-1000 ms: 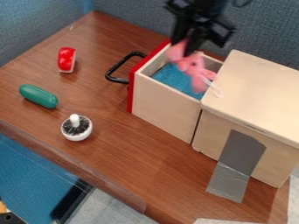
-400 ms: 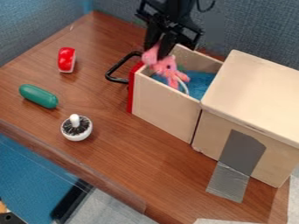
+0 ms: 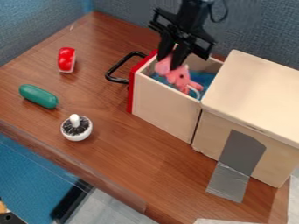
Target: Moving the bunny.
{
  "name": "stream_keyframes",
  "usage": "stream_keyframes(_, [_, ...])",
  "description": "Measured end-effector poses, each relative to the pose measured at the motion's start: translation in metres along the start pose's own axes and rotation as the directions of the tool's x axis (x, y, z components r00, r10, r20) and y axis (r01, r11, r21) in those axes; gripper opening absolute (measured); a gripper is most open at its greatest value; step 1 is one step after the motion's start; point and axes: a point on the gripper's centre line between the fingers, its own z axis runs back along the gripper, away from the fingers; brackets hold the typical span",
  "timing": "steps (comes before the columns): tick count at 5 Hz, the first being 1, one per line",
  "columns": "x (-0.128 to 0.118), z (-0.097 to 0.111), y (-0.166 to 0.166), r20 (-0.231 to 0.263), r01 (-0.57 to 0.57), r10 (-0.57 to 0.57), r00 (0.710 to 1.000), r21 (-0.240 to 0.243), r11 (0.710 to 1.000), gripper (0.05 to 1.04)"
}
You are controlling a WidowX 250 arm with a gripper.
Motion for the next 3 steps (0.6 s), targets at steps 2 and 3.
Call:
stream_keyframes(2, [0.007,-0.003,0.002,0.063,-0.009,0.004,0.998,0.072,0.997,0.594])
stream_keyframes(3, [0.007,0.012,0.005,0.134,0.007,-0.021,0.991,0.106,0.994,0.884])
